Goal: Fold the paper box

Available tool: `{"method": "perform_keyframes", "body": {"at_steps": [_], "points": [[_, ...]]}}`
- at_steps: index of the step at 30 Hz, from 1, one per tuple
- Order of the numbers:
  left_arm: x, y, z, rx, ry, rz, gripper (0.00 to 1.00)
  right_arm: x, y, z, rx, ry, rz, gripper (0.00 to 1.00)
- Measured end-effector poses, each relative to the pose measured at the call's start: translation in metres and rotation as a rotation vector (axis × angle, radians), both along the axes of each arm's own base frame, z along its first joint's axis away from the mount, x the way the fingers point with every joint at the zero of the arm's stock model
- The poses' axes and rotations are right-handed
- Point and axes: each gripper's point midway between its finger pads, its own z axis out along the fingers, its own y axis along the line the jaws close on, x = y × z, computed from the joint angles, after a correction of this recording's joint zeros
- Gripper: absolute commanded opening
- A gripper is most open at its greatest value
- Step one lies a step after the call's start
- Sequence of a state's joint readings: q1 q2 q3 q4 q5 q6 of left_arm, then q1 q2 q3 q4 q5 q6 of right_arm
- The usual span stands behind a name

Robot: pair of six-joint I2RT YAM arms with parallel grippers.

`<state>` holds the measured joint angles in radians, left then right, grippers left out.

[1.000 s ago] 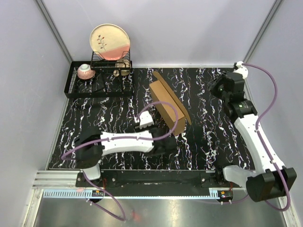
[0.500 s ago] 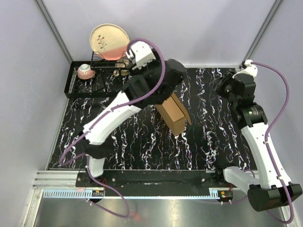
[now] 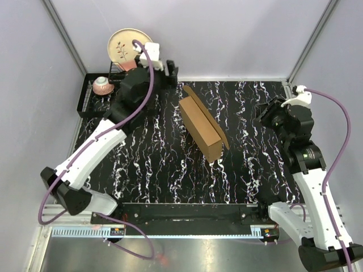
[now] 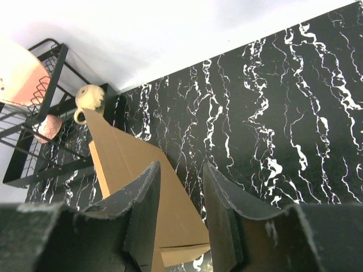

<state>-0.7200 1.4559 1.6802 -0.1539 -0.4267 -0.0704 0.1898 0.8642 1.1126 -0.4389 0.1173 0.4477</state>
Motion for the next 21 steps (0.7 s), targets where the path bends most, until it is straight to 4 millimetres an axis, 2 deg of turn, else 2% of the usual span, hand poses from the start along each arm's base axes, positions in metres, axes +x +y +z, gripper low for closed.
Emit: {"method": "perform_keyframes", "body": {"at_steps": [3, 5, 6, 8, 10, 12, 17, 21], "points": [[0.006, 0.023, -0.053, 0.013, 0.031, -0.070, 0.71, -0.009, 0.004, -0.011, 0.003, 0.000, 0.034, 0.45], [0.011, 0.034, -0.107, 0.006, 0.101, -0.113, 0.70, -0.015, 0.010, -0.018, 0.008, -0.001, 0.073, 0.49], [0.015, 0.036, -0.133, -0.006, 0.135, -0.138, 0.70, -0.018, 0.014, -0.022, 0.012, 0.000, 0.097, 0.57], [0.021, 0.038, -0.179, -0.019, 0.213, -0.180, 0.70, -0.023, 0.021, -0.025, 0.014, 0.001, 0.143, 0.62], [0.027, 0.037, -0.207, -0.035, 0.272, -0.220, 0.70, -0.026, 0.028, -0.024, 0.009, -0.003, 0.188, 0.66], [0.032, 0.028, -0.223, -0.048, 0.299, -0.268, 0.71, -0.026, 0.035, -0.023, -0.001, -0.002, 0.236, 0.66], [0.045, 0.016, -0.228, -0.066, 0.282, -0.330, 0.72, -0.020, 0.044, -0.016, -0.013, -0.002, 0.285, 0.66], [0.073, 0.027, -0.230, -0.128, 0.268, -0.302, 0.72, -0.024, 0.036, -0.013, -0.018, -0.018, 0.239, 0.64]]}}
